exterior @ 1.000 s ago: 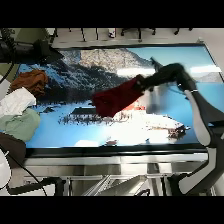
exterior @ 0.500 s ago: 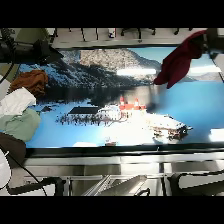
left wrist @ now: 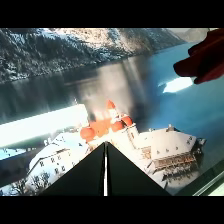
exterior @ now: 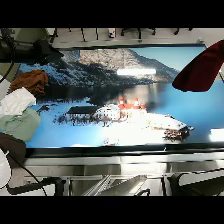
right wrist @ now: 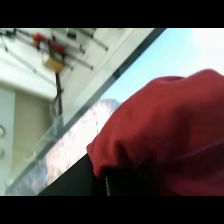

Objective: Fold the shirts.

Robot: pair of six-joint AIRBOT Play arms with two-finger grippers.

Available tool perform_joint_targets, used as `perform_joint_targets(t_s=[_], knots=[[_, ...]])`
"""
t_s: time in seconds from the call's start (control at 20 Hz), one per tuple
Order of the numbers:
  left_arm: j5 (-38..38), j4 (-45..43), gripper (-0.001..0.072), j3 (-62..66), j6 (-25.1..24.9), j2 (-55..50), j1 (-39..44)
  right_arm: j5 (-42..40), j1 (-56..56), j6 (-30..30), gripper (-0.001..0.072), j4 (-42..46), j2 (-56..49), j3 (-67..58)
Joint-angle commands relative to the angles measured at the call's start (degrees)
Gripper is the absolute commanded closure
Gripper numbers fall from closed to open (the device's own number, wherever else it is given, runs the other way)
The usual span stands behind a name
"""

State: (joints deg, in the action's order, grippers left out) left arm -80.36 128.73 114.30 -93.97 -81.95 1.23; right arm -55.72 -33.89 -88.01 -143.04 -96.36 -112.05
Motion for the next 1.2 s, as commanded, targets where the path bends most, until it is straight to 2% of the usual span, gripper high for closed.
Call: perform_joint_targets(t_s=[0.0, 0.1, 0.3, 0.45, 0.5, 0.65, 0.8, 1.0, 1.15], knots=[[0.37, 0.35, 0.0698, -0.02, 0.0, -0.63, 0.04, 2.08, -0.59, -0.15, 0.0686, 0.81, -1.27, 0.07], [0.39, 0.26, 0.0698, -0.02, 0.0, -1.25, 0.87, -1.42, -1.49, 3.98, 0.0685, 4.09, -1.25, 0.76], [0.33, 0.22, 0.0698, -0.02, 0.0, -2.82, 5.07, -16.33, -3.06, 15.89, 0.0687, 19.47, 1.44, 11.28], [-0.79, 0.22, 0.0698, -0.02, -0.02, -4.48, 8.63, -14.51, -4.46, 25.62, 0.0687, 31.08, 13.35, 30.6], [-1.36, 0.17, 0.0697, -0.02, -0.04, -5.03, 9.66, -14.49, -5.73, 26.84, 0.0686, 32.24, 17.42, 37.48], [-1.88, 0.22, 0.0698, -0.02, -0.07, -6.95, 12.35, -13.66, -9.35, 26.82, 0.0686, 30.64, 25.51, 54.31], [-3.93, 0.24, 0.0698, 0.0, -0.07, -8.17, 13.9, -11.5, -12.22, 26.77, 0.0685, 32.11, 31.23, 65.72], [-5.77, 0.24, 0.0698, -0.02, -0.07, -8.24, 14.49, -11.5, -15.54, 26.8, 0.0684, 36.06, 37.29, 74.05], [-5.77, 0.28, 0.0698, -0.02, -0.07, -8.24, 14.69, -10.8, -15.54, 26.73, 0.0668, 37.88, 39.19, 75.8]])
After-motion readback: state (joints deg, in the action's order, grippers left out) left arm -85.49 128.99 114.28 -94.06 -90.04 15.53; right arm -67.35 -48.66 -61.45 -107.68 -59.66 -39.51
